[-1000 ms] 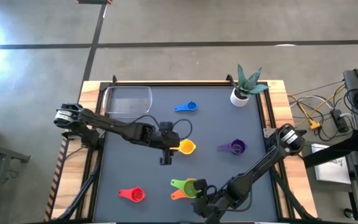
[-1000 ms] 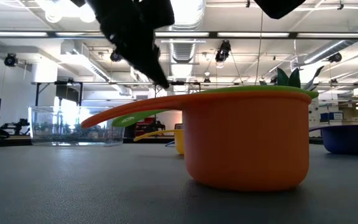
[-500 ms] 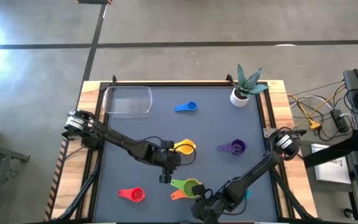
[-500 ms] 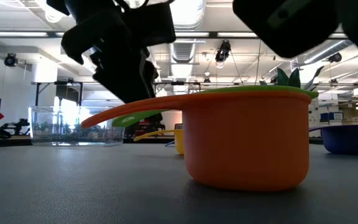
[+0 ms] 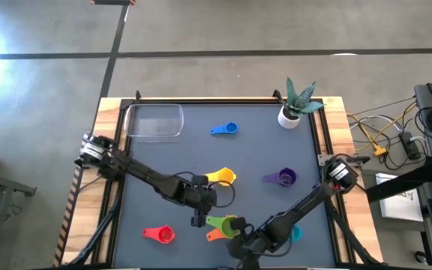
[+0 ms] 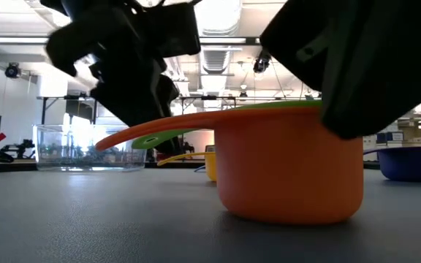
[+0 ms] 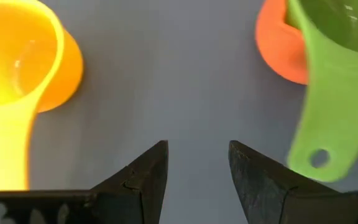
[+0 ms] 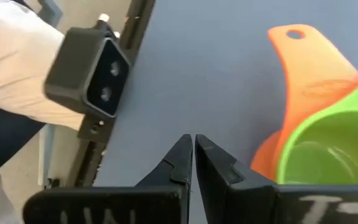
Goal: Nest measuring cups in basket
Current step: Stack the green measuring cup on top of the orange measuring cup, then stack the violet measuring cup on top of the green measuring cup
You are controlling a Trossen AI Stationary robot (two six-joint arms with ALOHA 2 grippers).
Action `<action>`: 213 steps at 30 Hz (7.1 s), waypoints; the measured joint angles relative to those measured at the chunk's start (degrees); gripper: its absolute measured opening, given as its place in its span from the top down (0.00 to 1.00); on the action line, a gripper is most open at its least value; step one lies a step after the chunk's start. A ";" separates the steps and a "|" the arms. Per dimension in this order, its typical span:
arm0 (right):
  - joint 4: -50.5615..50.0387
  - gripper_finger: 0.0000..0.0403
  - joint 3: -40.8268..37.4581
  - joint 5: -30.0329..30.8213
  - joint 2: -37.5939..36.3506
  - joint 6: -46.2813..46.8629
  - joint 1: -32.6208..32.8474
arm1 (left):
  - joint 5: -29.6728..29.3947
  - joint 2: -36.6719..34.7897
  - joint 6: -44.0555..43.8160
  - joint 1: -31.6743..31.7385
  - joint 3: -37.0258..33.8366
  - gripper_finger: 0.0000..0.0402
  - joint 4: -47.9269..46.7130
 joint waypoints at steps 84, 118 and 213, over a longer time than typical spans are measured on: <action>-35.78 0.98 42.80 12.61 23.21 -12.11 -3.58 | -2.47 0.07 -10.87 -5.53 1.62 0.62 -3.48; -36.90 0.98 42.71 19.26 23.21 -9.22 -4.64 | -0.75 0.04 -9.80 -5.81 1.57 0.62 -2.27; 36.11 0.98 -27.52 23.12 -24.08 -20.15 3.34 | -14.30 -34.03 11.03 -1.81 -26.05 0.62 22.42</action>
